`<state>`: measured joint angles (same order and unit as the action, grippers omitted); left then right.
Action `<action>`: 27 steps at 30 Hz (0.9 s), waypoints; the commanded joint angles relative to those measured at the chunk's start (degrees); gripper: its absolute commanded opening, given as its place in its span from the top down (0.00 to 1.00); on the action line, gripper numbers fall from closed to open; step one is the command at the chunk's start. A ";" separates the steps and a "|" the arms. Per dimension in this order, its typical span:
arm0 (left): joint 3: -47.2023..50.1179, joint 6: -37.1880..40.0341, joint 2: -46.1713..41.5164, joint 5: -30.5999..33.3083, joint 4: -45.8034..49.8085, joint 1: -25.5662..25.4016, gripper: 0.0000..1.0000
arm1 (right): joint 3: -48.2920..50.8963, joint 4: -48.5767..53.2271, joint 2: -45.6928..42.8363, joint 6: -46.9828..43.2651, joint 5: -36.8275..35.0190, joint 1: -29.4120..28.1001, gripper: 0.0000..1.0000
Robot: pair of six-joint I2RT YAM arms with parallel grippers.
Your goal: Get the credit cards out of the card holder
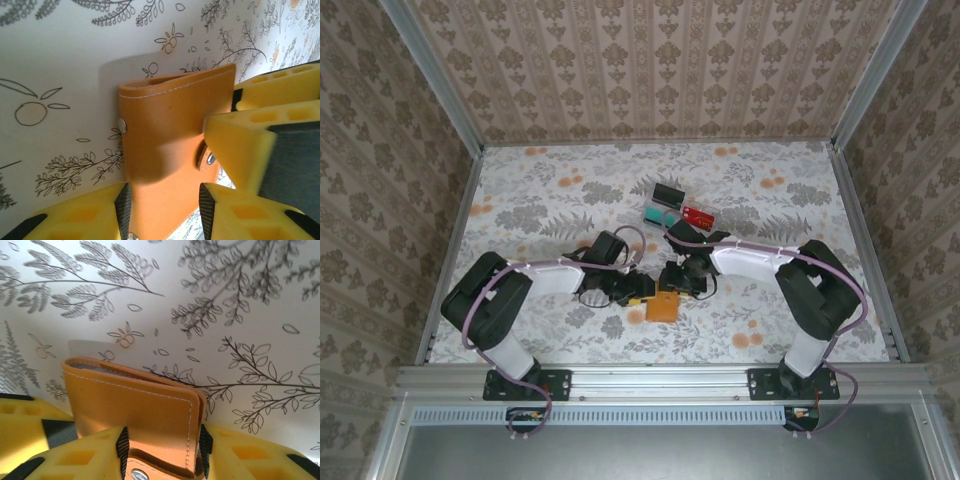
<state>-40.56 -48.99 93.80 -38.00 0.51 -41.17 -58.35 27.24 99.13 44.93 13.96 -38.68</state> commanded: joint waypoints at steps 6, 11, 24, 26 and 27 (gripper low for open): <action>2.30 -3.10 0.09 -0.50 -2.73 -0.49 0.61 | 0.70 7.69 -5.15 -2.05 -3.21 0.18 0.52; 3.93 -5.23 0.55 -0.37 -5.09 -0.57 0.63 | 4.17 3.90 -4.77 0.02 2.10 -0.16 0.55; 4.99 -9.77 4.00 -3.46 -13.68 -0.69 0.67 | 3.91 -0.90 0.29 -0.15 7.61 -0.26 0.63; 5.76 -11.26 4.58 -4.51 -17.55 -0.59 0.67 | 3.98 -1.82 1.01 -0.10 8.57 -0.26 0.64; 6.27 -12.28 4.88 -5.26 -20.16 -0.49 0.68 | 4.06 -2.42 1.19 -0.03 9.05 -0.26 0.64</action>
<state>-35.77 -58.19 94.89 -40.32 -9.54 -40.49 -54.61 28.34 97.38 43.90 19.16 -38.13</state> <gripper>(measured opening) 0.326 0.365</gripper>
